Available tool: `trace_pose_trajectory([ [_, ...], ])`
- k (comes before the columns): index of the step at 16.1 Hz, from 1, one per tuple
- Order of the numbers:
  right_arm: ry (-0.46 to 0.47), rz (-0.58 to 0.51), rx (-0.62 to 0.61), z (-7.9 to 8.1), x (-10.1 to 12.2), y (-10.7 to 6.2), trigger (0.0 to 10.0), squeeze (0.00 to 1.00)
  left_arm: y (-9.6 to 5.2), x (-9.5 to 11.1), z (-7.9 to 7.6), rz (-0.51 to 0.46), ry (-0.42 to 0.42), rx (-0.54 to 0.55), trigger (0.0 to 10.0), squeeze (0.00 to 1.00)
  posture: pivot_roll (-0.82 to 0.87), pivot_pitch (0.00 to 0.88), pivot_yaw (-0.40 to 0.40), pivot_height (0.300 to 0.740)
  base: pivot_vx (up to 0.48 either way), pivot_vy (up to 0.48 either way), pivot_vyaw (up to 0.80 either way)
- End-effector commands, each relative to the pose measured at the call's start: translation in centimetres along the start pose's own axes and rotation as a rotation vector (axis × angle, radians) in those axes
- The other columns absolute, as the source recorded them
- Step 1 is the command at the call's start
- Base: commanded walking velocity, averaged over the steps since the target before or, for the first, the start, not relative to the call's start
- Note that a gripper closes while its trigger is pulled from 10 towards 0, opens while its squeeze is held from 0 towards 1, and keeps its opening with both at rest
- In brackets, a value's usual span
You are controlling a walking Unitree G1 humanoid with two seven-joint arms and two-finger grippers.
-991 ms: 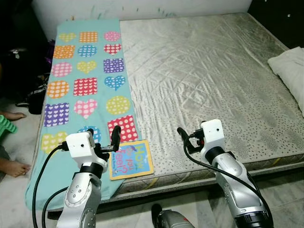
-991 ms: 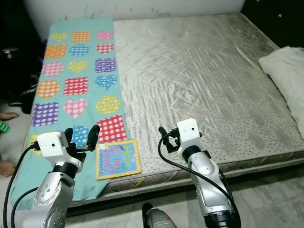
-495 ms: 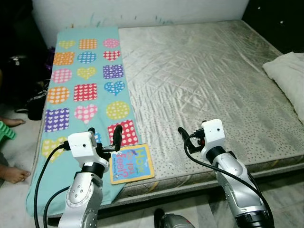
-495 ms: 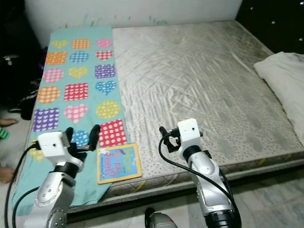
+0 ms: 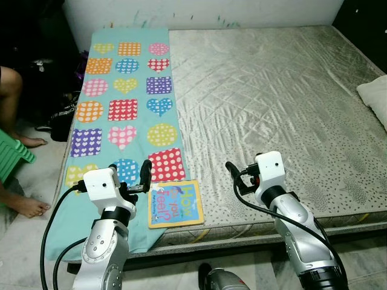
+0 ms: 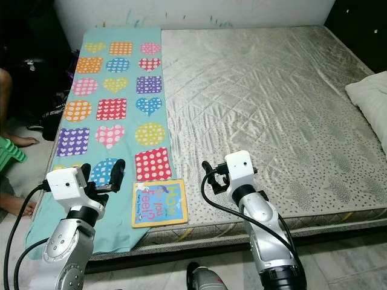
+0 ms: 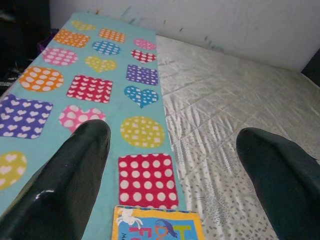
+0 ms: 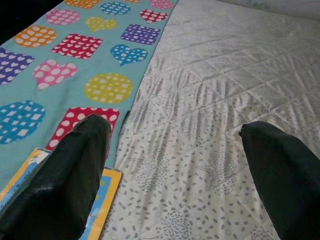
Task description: Clean up the room
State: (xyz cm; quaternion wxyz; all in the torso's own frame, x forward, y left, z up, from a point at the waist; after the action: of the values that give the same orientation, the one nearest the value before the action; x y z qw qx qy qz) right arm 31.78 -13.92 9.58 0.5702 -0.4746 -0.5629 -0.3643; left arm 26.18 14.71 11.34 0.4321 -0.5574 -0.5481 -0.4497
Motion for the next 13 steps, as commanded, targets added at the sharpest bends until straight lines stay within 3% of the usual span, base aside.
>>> trace_pose_trajectory([
  [1, -0.006, 0.008, -0.005, -0.43, -0.21, -0.02, 10.0, 0.0, -0.07, -0.25, -0.02, 0.01, -0.006, -0.004, 10.0, 0.0, -0.12, 0.146, -0.02, 0.74, 0.0, 0.349, 0.0],
  [8, -0.02, 0.006, 0.001, -0.54, -0.22, 0.0, 10.0, 0.0, -0.07, -0.31, -0.04, 0.013, -0.008, 0.004, 10.0, 0.0, -0.13, 0.149, -0.023, 0.74, 0.0, 0.428, 0.0],
  [13, -0.023, 0.008, 0.001, -0.5, -0.34, -0.09, 10.0, 0.0, -0.12, -0.22, -0.03, 0.009, -0.014, 0.006, 10.0, 0.0, -0.13, 0.156, -0.023, 0.74, 0.0, 0.0, 0.0],
])
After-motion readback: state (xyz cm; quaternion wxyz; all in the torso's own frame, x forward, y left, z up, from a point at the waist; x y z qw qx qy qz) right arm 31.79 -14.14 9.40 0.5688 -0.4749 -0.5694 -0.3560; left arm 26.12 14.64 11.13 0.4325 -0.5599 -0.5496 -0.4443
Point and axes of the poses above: a point about 5 cm out from each wrist's last joint towards the gripper, its own y axis pointing out of the wrist towards the gripper, its own x axis along the axis of the wrist's last joint, z = x × y, the point moved 2 cm from there along y, pointing out of the wrist towards the gripper, and after that the axes turned 2 degrees about y, right-handed, at the moved point
